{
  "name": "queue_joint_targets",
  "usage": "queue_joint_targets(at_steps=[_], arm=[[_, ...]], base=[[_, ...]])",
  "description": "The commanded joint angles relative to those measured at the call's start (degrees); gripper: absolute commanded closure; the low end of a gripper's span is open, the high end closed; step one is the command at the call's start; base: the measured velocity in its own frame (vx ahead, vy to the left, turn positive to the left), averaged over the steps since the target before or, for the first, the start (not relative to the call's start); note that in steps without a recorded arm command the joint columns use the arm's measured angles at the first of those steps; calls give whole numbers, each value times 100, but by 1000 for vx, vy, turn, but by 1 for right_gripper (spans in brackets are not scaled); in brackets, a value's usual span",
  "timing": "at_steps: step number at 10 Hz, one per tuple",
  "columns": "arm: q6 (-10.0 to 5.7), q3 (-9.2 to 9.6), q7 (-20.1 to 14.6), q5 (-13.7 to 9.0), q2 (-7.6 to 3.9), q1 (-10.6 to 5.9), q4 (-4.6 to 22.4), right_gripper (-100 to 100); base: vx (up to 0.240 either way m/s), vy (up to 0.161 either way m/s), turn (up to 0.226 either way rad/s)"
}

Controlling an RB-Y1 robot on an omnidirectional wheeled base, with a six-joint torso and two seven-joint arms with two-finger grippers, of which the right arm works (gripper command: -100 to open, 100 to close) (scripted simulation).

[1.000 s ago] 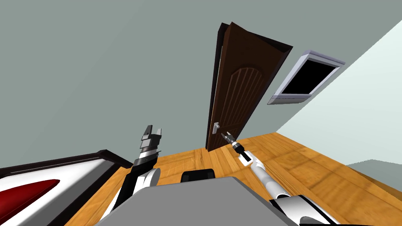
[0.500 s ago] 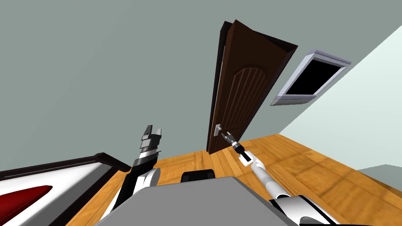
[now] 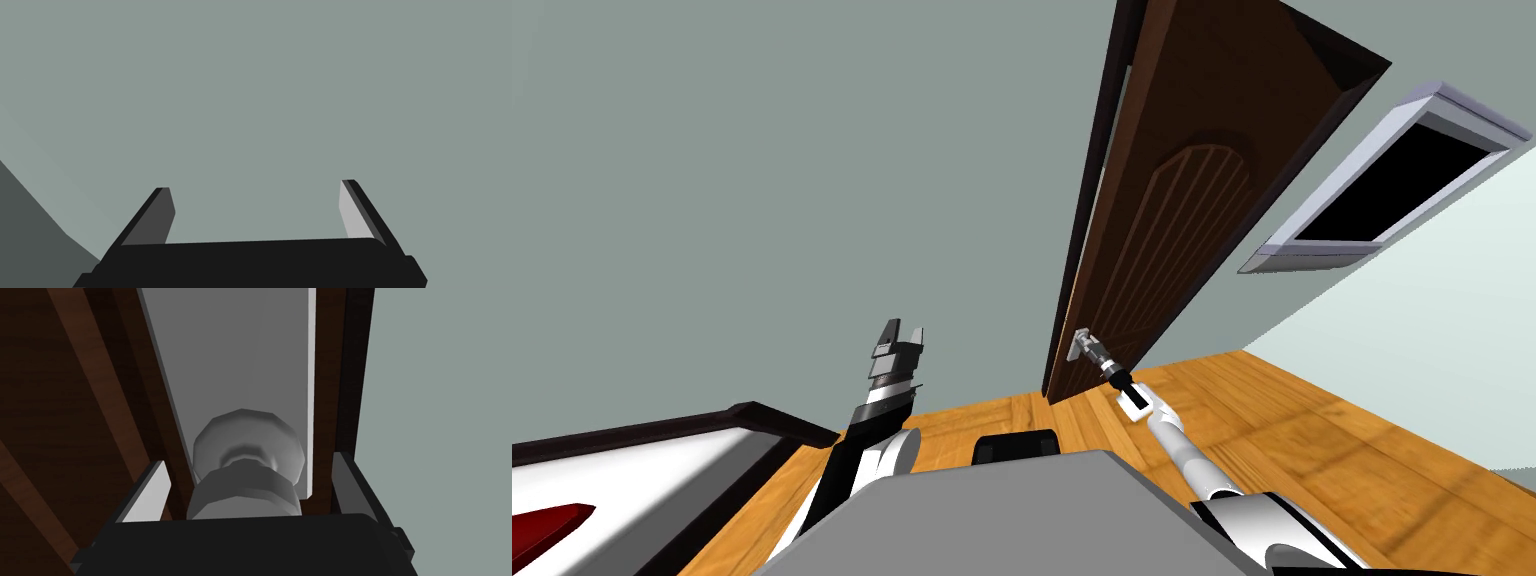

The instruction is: Pull the door open

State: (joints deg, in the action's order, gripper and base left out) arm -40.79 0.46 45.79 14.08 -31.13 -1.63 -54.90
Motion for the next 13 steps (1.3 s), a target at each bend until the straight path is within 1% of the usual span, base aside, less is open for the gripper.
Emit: queue_joint_targets(at_steps=[1, 6, 7, 8, 9, 13], arm=[[-5, 2, -4, 0, -2, 4, 1, 100], [-5, 2, -4, 0, -2, 4, 1, 100], [28, 22, -198, -48, 16, -8, 10, 100], [36, 25, -255, -64, 21, -13, 10, 100], [58, 35, -425, -111, 35, -29, 11, 100], [107, 58, -806, -214, 65, -63, 12, 100]], base=[[-16, 5, -3], [-20, 0, 0], [-19, -32, 33], [-37, -62, 59], [-57, -74, 73], [-47, -49, 40]])
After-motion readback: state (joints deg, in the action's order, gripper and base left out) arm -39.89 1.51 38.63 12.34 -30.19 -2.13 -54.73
